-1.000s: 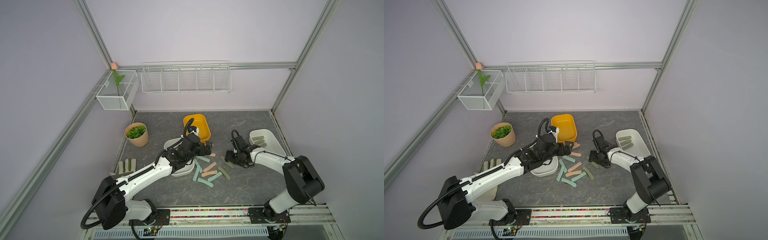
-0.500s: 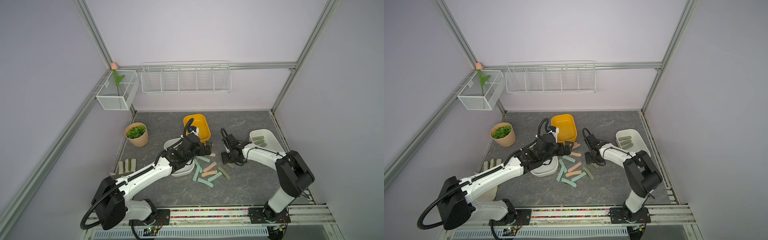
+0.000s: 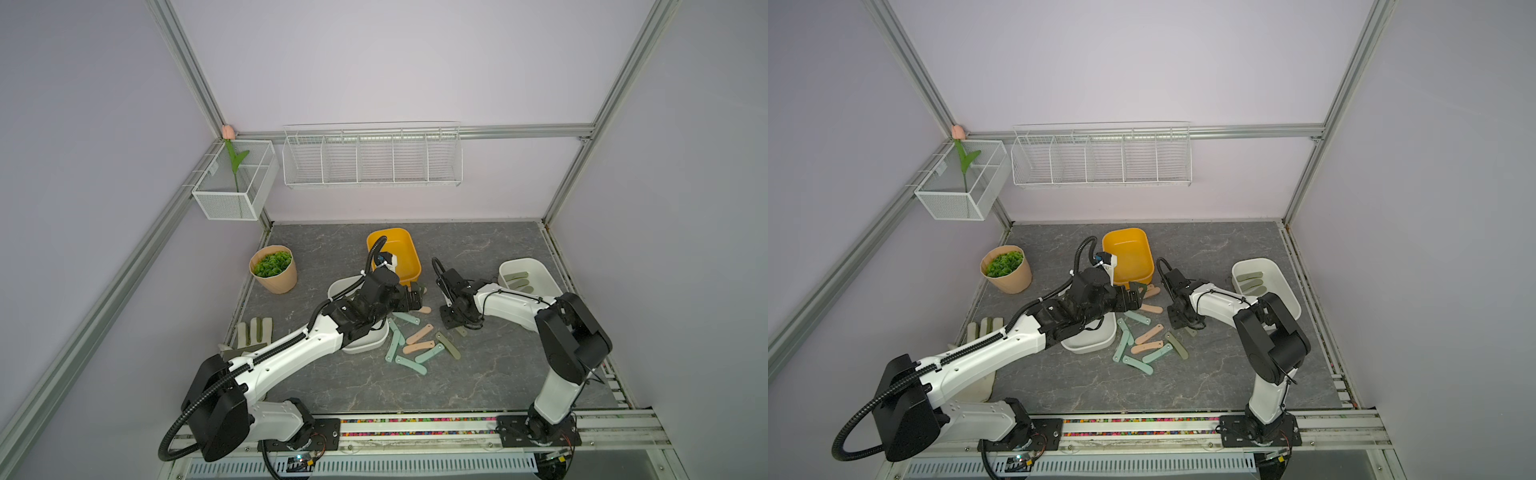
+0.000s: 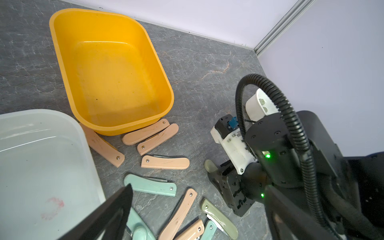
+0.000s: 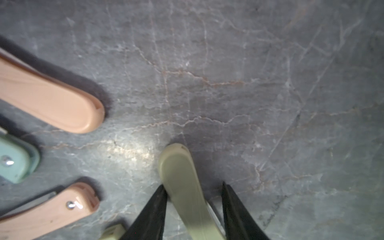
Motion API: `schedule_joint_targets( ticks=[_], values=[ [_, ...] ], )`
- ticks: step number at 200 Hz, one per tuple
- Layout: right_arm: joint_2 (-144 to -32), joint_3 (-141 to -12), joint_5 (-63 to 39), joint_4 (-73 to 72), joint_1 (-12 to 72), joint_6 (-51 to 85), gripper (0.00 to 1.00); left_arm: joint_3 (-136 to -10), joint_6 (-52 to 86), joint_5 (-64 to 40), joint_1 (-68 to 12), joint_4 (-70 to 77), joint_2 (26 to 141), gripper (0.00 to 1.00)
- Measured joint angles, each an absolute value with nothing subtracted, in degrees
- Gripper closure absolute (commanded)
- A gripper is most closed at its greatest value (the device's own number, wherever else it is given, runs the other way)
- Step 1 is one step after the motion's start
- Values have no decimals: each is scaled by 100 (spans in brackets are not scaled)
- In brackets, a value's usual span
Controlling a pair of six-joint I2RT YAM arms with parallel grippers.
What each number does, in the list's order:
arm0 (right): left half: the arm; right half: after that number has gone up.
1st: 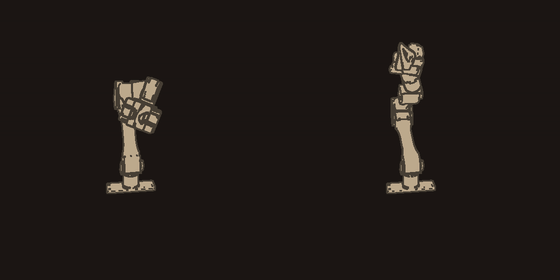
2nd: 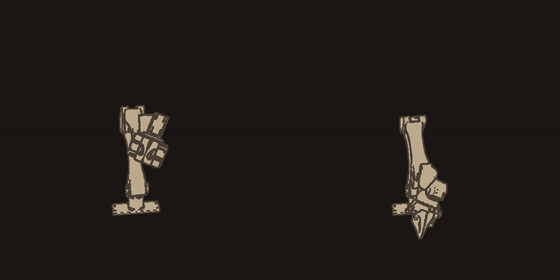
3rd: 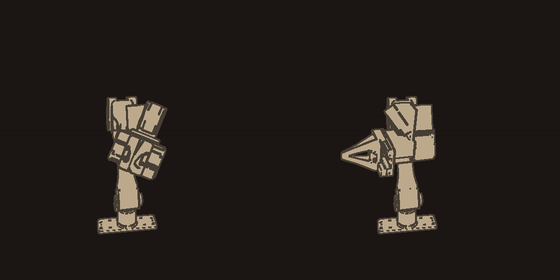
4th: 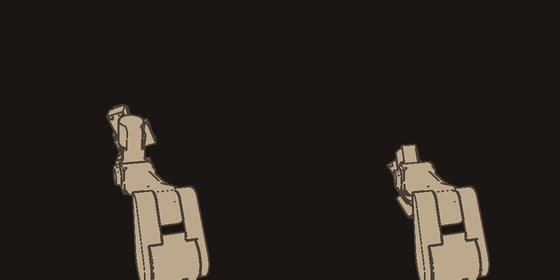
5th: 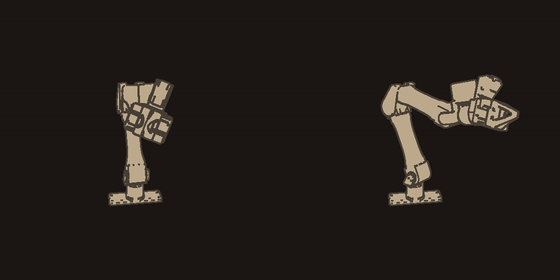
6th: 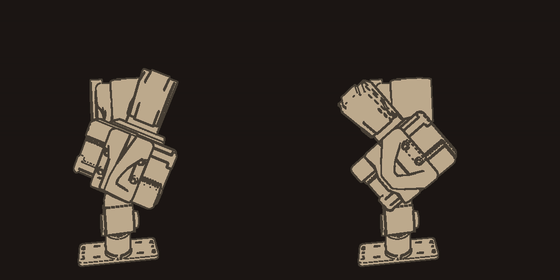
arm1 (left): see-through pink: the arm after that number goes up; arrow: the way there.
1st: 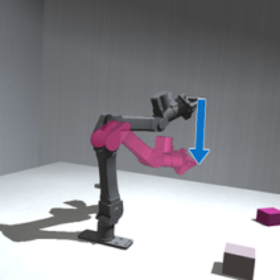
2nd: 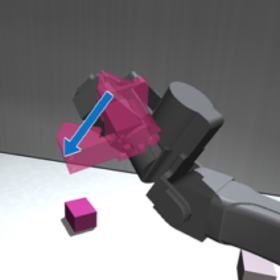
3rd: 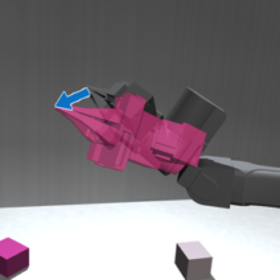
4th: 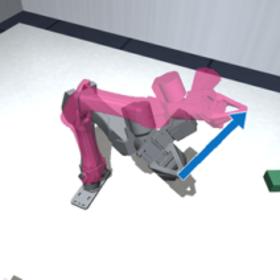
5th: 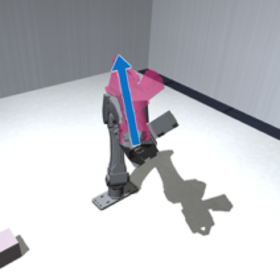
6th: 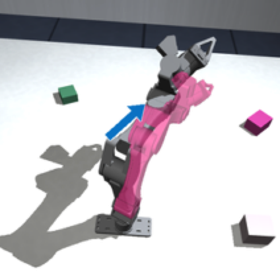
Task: Place the fruit knives into the storage box by color
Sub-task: Adjust the fruit knife at the center of the board.
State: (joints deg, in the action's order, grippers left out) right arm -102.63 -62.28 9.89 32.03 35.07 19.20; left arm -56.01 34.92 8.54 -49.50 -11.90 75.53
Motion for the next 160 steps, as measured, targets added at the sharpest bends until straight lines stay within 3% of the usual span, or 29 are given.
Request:
schedule_joint_targets(
  ticks=[105,160],
  values=[
    [-10298,-6287,694,3144,3142,2099,68,-5601,3489,832,-4950,-1190,7553,1],
    [-10287,-6276,593,3083,2930,2250,52,-5601,3492,764,-4950,-1186,7555,1]
  ],
)
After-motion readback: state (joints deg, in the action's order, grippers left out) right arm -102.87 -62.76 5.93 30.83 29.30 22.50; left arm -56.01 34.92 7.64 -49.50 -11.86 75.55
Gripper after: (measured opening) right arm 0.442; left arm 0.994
